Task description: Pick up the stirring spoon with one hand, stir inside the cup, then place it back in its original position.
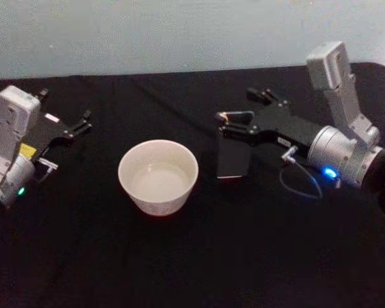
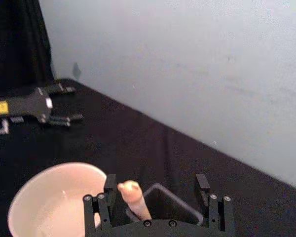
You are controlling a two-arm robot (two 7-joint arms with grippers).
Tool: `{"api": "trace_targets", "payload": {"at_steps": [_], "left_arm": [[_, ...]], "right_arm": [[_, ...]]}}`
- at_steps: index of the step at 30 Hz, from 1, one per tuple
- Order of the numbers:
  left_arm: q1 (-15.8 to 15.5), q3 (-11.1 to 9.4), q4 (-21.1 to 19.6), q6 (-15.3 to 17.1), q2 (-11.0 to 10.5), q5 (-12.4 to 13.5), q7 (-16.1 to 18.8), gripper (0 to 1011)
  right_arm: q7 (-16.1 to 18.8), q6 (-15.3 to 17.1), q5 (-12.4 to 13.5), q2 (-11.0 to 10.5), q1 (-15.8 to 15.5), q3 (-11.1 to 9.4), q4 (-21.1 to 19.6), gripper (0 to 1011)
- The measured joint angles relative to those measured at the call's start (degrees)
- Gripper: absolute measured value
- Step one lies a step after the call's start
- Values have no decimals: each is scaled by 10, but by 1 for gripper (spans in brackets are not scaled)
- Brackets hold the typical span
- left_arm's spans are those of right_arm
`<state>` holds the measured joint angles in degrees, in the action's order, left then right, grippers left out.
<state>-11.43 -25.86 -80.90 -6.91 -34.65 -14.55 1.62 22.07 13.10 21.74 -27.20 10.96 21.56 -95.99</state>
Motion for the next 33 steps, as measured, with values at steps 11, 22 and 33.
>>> {"api": "trace_targets", "payload": {"at_steps": [11, 22, 33], "left_arm": [[0, 0, 0, 0, 0, 0, 0, 1001], [0, 0, 0, 0, 0, 0, 0, 1001], [0, 0, 0, 0, 0, 0, 0, 1001]], "right_arm": [[-23, -34, 28, 5, 1, -39, -24, 1002], [-115, -87, -29, 48, -8, -67, 39, 1003], [-147, -134, -78, 80, -22, -75, 127, 1002]]}}
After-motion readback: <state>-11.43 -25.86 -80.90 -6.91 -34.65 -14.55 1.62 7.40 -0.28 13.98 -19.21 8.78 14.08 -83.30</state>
